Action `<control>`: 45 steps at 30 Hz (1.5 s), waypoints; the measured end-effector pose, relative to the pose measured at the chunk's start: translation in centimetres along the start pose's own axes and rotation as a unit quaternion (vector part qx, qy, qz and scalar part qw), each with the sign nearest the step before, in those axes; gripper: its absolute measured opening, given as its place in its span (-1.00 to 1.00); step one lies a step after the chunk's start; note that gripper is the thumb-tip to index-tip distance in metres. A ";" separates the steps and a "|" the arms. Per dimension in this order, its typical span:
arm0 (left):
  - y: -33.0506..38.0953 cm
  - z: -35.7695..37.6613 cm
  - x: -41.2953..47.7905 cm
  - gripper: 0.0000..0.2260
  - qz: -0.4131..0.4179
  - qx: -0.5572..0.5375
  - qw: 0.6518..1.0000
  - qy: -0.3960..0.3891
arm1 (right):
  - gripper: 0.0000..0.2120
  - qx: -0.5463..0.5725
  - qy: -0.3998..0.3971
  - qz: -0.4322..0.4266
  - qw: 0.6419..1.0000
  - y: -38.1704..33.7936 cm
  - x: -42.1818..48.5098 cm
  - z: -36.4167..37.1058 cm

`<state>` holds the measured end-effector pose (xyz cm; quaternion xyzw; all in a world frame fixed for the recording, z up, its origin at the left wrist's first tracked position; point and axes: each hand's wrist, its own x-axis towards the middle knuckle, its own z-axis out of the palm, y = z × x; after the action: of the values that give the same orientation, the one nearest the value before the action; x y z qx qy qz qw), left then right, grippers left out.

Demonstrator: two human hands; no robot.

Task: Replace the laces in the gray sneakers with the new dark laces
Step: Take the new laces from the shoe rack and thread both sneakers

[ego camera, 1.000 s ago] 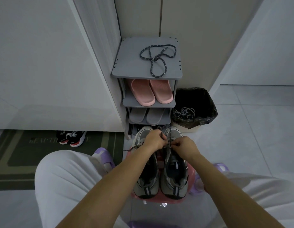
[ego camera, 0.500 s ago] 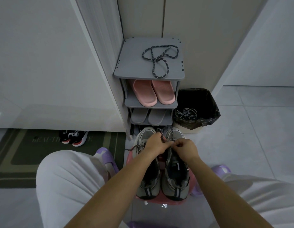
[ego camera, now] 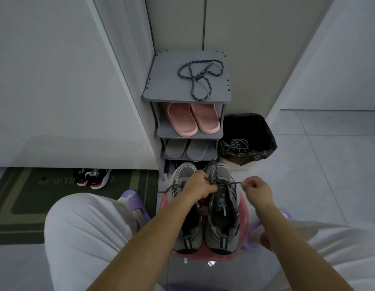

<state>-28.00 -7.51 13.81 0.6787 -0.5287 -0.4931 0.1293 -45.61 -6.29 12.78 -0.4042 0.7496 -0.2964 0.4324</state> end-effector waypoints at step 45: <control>0.1 0.5 -2.3 -0.37 0.044 0.042 0.998 0.034 | -0.68 -0.334 -0.065 -0.017 0.940 0.2 0.1 -2.2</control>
<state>-28.35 -5.46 14.82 0.6759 -0.5737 -0.4409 0.1399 -47.67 -6.06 13.54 -0.5569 0.7685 -0.0093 0.3151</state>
